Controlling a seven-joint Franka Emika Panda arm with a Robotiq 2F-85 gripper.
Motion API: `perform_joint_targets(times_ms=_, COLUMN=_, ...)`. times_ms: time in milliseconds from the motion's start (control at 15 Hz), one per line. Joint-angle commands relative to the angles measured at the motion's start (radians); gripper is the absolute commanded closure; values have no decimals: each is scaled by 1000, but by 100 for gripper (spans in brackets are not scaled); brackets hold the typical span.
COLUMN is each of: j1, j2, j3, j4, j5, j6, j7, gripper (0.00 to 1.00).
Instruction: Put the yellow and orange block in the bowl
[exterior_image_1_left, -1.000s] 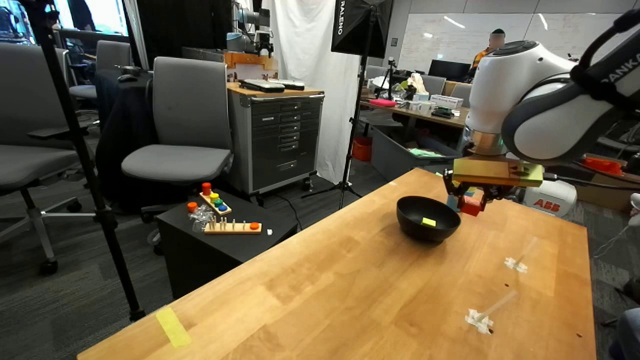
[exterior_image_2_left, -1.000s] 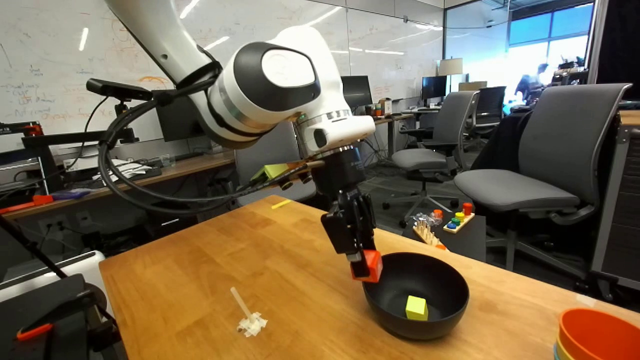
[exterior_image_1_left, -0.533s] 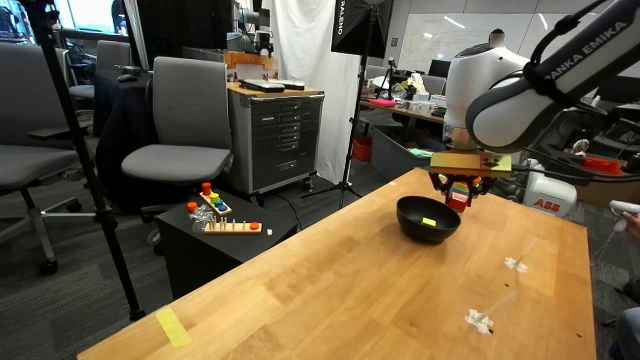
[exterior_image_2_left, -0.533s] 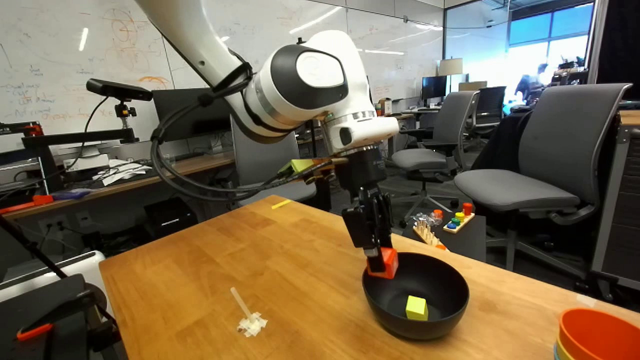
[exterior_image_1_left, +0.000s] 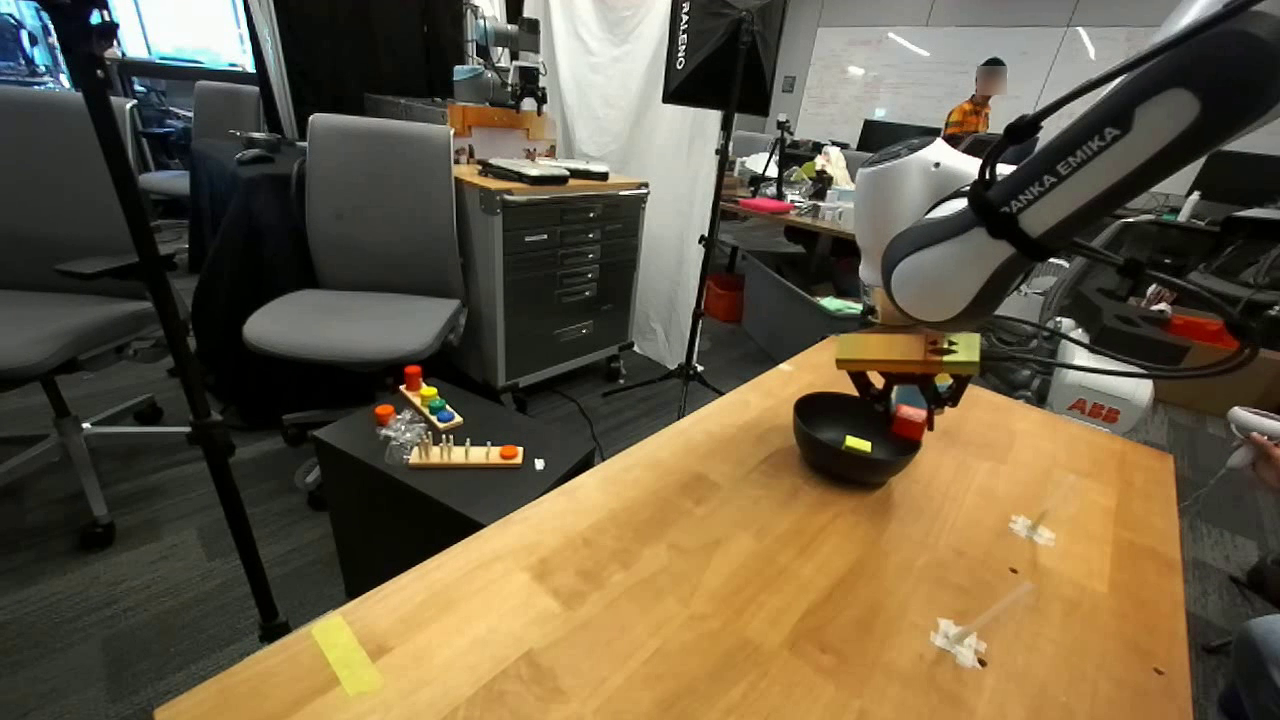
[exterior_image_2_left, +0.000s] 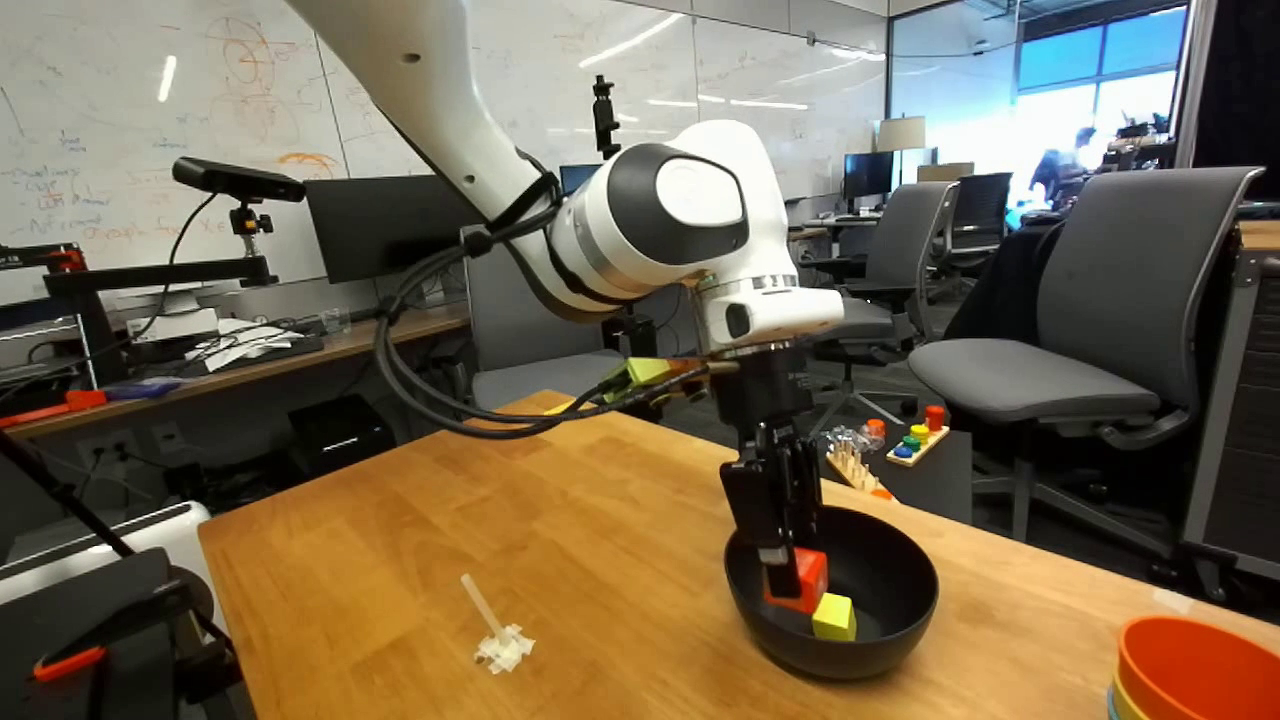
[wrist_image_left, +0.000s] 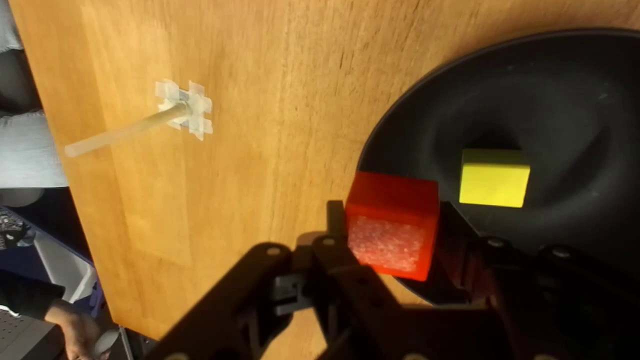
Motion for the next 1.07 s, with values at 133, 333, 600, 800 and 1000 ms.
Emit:
perform_joint_targets(times_ms=133, j1=3, j2=36, j3=1, j4=70, j5=23, j6=4, j7=96, gripper=78)
perform_joint_targets(times_ms=333, j1=12, j2=26, j3=2, j4=58, j5=18, j6=33, j7=141, gripper=78)
perform_joint_targets(times_ms=600, j1=36, j2=37, j3=-3, j4=51, j5=4, j6=59, j7=204, gripper=78)
perform_joint_targets(times_ms=800, j1=53, j2=66, j3=-2, j4=52, j5=-1, j6=56, j7=239, gripper=78)
perform_joint_targets(times_ms=1000, j1=68, j2=100, j3=-4, j4=54, j5=-5, j6=51, j7=261, gripper=78)
